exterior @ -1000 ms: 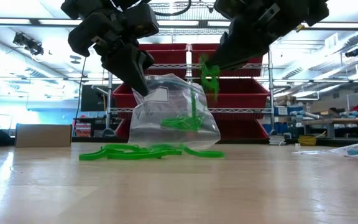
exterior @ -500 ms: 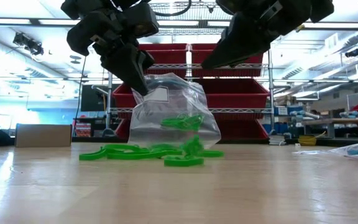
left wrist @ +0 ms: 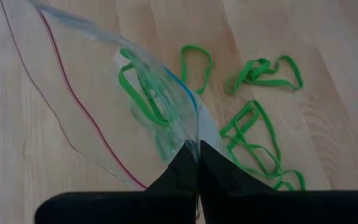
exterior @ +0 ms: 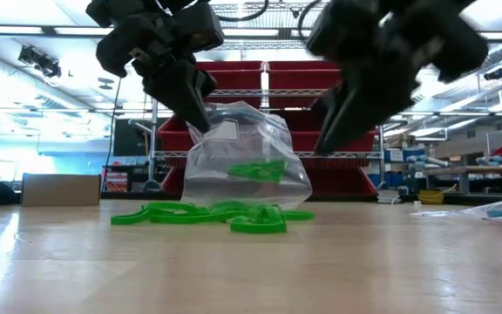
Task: Sort rubber bands
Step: Put the green rubber band into the transparent zip bag
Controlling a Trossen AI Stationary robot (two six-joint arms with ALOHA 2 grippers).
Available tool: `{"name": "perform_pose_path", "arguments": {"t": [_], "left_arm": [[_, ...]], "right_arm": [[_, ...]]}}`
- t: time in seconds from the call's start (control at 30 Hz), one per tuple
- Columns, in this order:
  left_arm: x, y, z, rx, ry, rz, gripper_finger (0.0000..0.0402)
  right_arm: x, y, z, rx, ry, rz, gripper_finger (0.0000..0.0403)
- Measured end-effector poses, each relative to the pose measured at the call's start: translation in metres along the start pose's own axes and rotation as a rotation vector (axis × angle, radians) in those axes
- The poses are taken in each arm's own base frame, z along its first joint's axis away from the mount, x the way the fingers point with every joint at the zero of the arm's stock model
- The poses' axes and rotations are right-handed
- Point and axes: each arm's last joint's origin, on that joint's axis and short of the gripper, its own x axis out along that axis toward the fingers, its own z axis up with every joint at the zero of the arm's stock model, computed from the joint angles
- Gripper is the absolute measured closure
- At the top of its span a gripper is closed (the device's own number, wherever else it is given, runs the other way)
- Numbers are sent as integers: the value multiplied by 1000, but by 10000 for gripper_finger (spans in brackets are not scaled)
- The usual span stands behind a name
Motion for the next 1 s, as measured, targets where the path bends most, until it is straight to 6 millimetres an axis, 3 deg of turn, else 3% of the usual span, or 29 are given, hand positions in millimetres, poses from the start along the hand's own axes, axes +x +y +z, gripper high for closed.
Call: {"name": "perform_pose_path", "arguments": {"t": [0.2,0.4,0.57,0.83,1.0], "left_arm": [[0,0,1,0,-6,-1,393],[0,0,0,-1,4,-3,393],[0,0,0,-1,5,-3,393],[0,0,-1,-4,7,-3,393],[0,0,-1,-4,7,-4,393]], "right_arm": [[38,-16,-20,-2,80,-82,284],[59,-30,-27,28,58,-146,281],[56,-33,-24,39,38,-154,292],[31,-22,-5,10,-52,-188,311],[29,-23,-5,-5,-43,-211,313]]}}
